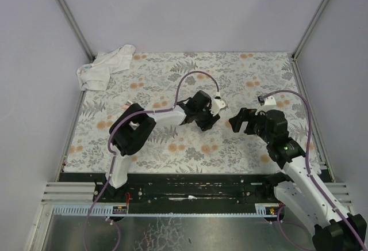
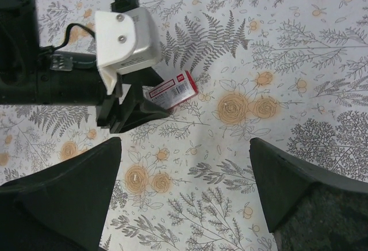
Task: Load the staples into the stapler
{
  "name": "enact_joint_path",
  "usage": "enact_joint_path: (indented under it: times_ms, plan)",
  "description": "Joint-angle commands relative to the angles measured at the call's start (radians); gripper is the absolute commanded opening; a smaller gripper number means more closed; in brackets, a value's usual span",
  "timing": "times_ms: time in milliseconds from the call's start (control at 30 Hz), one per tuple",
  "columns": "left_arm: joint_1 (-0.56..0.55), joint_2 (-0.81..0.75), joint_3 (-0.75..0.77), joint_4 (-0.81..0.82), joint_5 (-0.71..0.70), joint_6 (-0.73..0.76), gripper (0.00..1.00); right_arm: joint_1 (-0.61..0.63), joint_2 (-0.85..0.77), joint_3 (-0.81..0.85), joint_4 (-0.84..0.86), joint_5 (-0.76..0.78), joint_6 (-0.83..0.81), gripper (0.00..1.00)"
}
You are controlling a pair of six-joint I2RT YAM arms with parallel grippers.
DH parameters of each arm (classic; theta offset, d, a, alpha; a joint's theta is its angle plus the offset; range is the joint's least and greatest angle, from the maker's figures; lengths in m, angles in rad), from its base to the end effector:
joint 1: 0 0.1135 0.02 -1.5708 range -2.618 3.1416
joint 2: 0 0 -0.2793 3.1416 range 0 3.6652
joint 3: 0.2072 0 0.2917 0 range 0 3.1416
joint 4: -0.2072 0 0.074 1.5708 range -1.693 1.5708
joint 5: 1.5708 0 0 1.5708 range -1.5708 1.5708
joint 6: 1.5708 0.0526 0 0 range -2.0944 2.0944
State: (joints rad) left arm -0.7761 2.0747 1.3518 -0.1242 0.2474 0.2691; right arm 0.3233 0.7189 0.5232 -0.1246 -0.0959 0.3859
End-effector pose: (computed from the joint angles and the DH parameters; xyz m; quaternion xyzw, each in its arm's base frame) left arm 0.3417 -0.3534 0.1206 0.5011 0.7824 -0.1998 0.3111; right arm 0.2084 0.0751 0.2610 -0.0027 0.8104 0.2394 0.5348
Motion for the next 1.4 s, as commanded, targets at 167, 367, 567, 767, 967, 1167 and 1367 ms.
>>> enact_joint_path:
  times_ms: [167, 367, 567, 767, 967, 1167, 1367]
  plan:
    - [-0.062, -0.140, -0.227, 0.008, -0.009, -0.039, 0.46, -0.001, 0.119, -0.013, -0.004, 0.101, 0.152, 0.98]
    - [-0.096, -0.215, -0.299, -0.004, -0.006, -0.043, 0.45, -0.001, 0.323, -0.002, 0.041, -0.052, 0.177, 0.89]
    - [-0.096, -0.233, -0.315, 0.009, -0.006, -0.056, 0.62, -0.001, 0.492, 0.033, 0.073, -0.208, 0.171, 0.73]
    - [-0.098, -0.196, -0.299, 0.006, -0.006, -0.048, 0.54, -0.006, 0.606, 0.079, 0.125, -0.324, 0.142, 0.61]
    - [-0.097, -0.188, -0.299, 0.009, -0.019, -0.033, 0.48, -0.037, 0.714, 0.120, 0.207, -0.471, 0.123, 0.52]
    - [-0.097, -0.182, -0.295, 0.008, -0.016, -0.023, 0.46, -0.067, 0.819, 0.165, 0.261, -0.593, 0.101, 0.46]
    - [-0.097, -0.176, -0.289, 0.003, -0.008, -0.018, 0.45, -0.072, 0.885, 0.205, 0.242, -0.637, 0.063, 0.45]
